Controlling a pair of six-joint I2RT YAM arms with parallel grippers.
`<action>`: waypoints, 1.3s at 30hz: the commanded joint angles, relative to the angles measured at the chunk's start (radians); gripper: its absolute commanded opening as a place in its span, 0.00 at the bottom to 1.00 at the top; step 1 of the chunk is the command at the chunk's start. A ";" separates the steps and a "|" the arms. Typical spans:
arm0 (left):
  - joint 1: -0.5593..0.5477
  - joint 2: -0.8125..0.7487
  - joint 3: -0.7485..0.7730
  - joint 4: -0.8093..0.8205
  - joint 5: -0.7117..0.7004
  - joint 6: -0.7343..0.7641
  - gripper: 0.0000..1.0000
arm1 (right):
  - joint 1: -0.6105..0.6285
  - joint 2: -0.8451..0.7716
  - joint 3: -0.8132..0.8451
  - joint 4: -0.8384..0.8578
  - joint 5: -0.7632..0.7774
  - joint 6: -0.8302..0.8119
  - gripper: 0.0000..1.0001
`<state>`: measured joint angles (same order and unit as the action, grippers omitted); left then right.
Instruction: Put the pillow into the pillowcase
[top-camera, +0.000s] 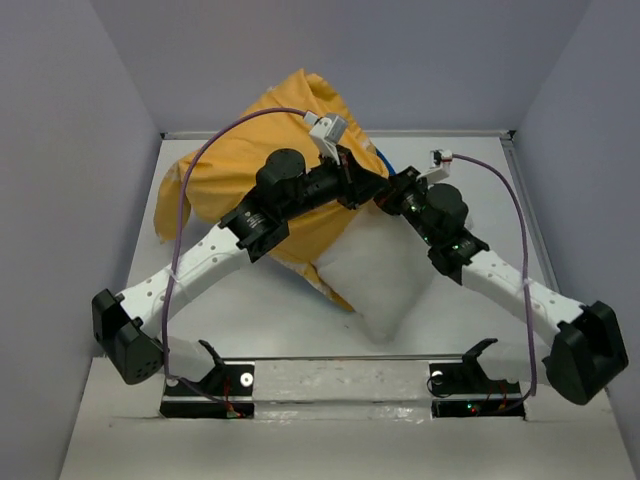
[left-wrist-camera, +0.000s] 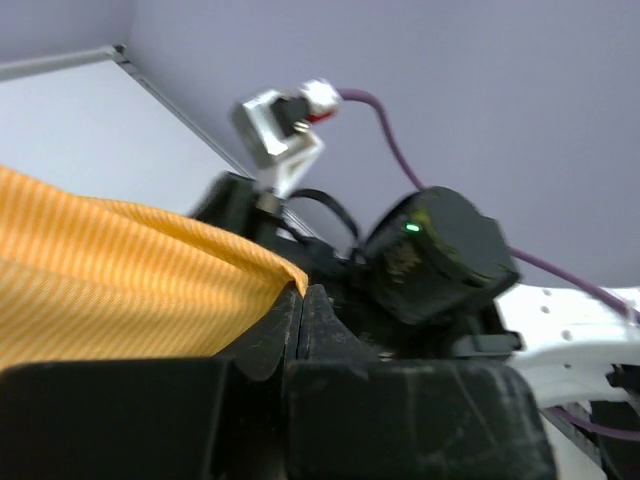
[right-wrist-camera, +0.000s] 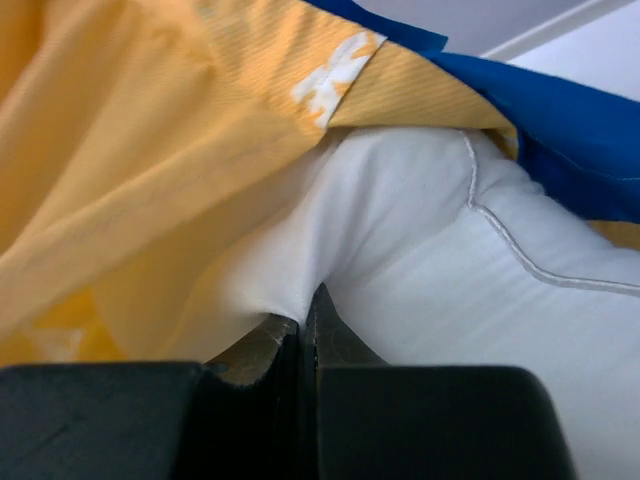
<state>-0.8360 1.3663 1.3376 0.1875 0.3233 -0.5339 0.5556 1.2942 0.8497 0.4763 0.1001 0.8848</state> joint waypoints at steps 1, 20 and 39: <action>-0.011 -0.044 0.060 -0.086 -0.018 0.069 0.00 | 0.006 -0.234 0.071 -0.092 0.021 0.011 0.00; -0.117 0.197 -0.147 0.354 0.261 -0.161 0.00 | -0.138 0.079 -0.110 -0.200 0.164 0.011 0.00; 0.092 0.168 -0.057 0.279 0.286 -0.118 0.00 | -0.138 -0.020 0.092 -0.658 -0.322 -0.596 1.00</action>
<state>-0.7544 1.5242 1.2030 0.4347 0.5316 -0.6384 0.4095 1.1748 0.8555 -0.0223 -0.0944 0.4160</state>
